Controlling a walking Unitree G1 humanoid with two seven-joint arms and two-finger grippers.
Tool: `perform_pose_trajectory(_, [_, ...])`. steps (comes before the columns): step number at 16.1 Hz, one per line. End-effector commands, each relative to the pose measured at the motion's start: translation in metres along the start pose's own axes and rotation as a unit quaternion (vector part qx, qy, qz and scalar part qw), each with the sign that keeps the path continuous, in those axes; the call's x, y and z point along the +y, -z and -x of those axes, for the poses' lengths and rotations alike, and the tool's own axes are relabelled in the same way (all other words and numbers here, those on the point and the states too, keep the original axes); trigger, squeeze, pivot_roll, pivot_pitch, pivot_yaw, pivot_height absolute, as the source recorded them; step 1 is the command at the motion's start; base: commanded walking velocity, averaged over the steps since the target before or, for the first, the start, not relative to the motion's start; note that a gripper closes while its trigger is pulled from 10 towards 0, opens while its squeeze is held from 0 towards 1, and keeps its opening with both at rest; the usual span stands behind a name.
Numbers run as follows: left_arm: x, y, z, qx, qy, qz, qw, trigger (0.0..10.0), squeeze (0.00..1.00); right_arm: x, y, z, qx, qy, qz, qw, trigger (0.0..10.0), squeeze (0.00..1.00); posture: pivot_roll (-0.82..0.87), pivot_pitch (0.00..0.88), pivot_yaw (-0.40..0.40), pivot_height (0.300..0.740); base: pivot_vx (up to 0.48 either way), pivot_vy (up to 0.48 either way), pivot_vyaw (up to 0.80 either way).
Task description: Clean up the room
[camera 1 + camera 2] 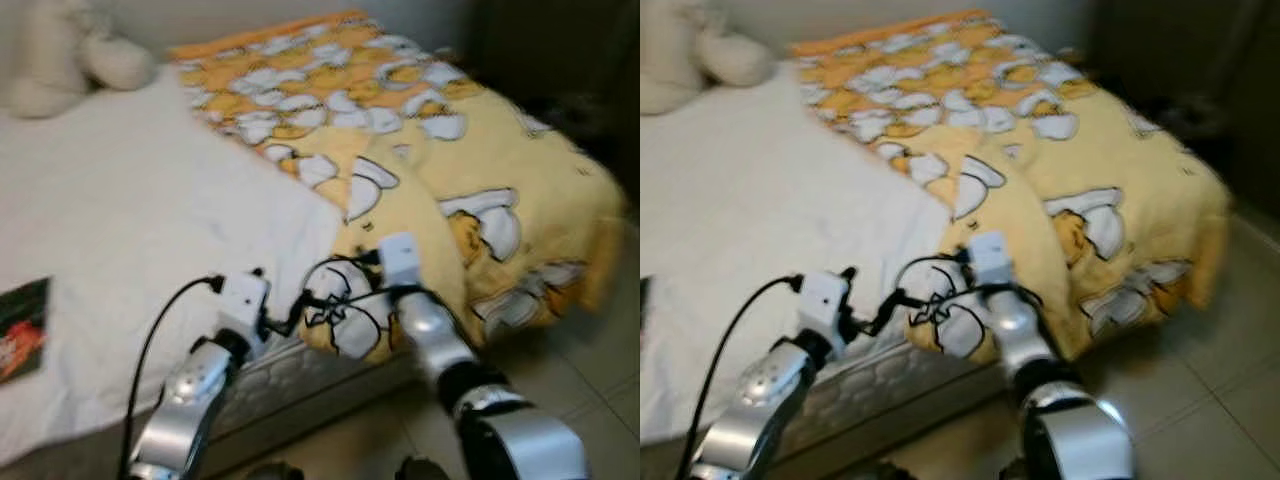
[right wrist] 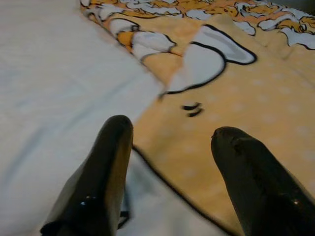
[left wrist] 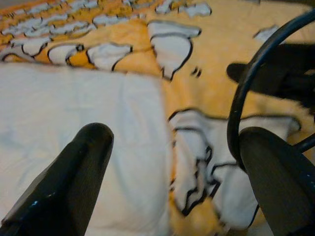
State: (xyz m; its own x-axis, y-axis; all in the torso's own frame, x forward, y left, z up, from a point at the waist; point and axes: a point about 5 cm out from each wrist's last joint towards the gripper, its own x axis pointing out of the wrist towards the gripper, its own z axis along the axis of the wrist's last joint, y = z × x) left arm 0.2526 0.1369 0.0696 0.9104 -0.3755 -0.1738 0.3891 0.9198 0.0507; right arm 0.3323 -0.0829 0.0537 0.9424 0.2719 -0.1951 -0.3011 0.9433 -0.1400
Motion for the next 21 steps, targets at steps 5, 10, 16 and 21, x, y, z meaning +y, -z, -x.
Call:
perform_pose_trajectory(5, [0.049,0.017,0.01,0.007,-0.207,0.132,0.969,10.0,0.0,-0.016,-0.005,0.001,-0.02,0.001,-0.006,1.0,10.0,0.0,-0.04,0.0,0.117,0.74,0.0,0.0,0.0])
perform_pose_trajectory(10, [0.029,0.015,0.002,0.007,-0.102,0.122,0.987,10.0,0.0,-0.027,0.01,0.008,0.006,0.02,-0.004,1.0,10.0,0.0,-0.06,0.0,0.129,0.74,0.0,0.0,0.0])
perform_pose_trajectory(16, [-0.01,-0.003,0.002,-0.004,0.06,0.07,0.996,10.0,0.0,-0.005,0.001,0.001,0.005,-0.01,-0.008,1.0,10.0,0.0,-0.02,0.0,0.132,0.74,0.0,0.0,0.0])
perform_pose_trajectory(21, [0.0,-0.053,0.017,-0.03,0.089,0.054,0.994,10.0,0.0,0.009,-0.01,-0.01,0.03,-0.02,-0.011,0.999,10.0,0.0,0.07,0.0,0.111,0.74,0.0,0.0,0.0])
